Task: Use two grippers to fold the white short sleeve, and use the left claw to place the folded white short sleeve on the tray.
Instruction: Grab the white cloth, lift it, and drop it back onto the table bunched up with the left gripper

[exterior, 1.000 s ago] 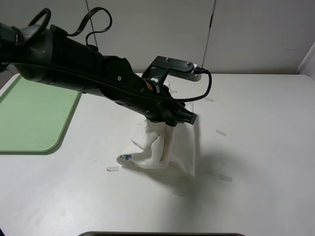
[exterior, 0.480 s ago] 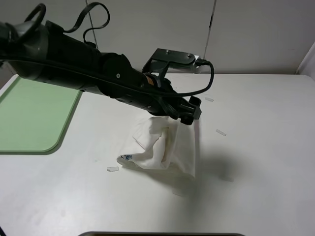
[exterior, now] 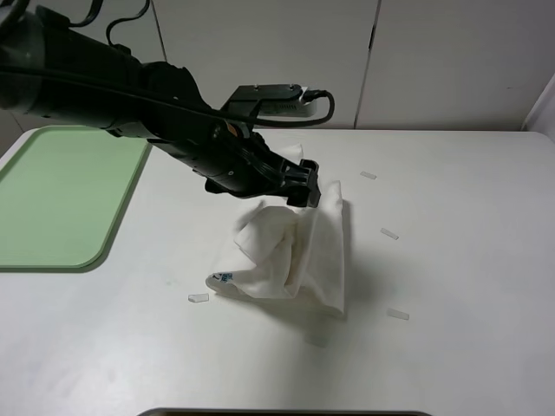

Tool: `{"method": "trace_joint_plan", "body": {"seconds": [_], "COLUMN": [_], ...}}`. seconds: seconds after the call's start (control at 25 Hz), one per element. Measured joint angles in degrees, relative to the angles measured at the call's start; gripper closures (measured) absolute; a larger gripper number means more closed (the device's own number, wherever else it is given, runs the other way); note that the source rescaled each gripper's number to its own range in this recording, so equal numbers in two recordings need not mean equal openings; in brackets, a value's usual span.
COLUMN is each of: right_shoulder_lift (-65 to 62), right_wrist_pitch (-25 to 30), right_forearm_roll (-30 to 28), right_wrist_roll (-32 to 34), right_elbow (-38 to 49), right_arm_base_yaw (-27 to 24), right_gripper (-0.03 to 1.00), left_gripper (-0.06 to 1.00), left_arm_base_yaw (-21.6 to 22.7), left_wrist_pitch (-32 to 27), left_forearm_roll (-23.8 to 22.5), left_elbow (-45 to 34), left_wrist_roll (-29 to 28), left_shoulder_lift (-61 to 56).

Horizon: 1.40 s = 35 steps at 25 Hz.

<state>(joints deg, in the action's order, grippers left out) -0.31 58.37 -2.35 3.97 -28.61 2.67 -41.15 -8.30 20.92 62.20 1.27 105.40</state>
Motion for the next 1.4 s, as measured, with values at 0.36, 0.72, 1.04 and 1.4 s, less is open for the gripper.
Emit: {"method": "trace_joint_plan", "body": {"seconds": [0.36,0.72,1.04,1.4], "right_shoulder_lift": [0.00,0.00,0.00,0.00], "right_wrist_pitch": [0.00,0.06,0.06,0.06], "right_forearm_roll": [0.04,0.04,0.45,0.83], "right_wrist_roll": [0.00,0.00,0.00,0.00], "right_elbow": [0.00,0.00,0.00,0.00], "right_arm_base_yaw": [0.00,0.00,0.00,0.00], "right_gripper": [-0.03,-0.03,-0.03,-0.03], "left_gripper": [-0.05,-0.05,-0.06,-0.06], "left_arm_base_yaw": [-1.43,-4.80,-5.89,-3.42], "left_wrist_pitch": [6.41,6.08,-0.15,-13.08], "left_forearm_roll": [0.00,0.00,0.00,-2.87], "left_elbow": [4.57,16.97,22.18,22.65], "left_wrist_roll": [-0.06,-0.06,1.01,1.00], "left_shoulder_lift": [7.33,13.35,13.73,9.12]}}
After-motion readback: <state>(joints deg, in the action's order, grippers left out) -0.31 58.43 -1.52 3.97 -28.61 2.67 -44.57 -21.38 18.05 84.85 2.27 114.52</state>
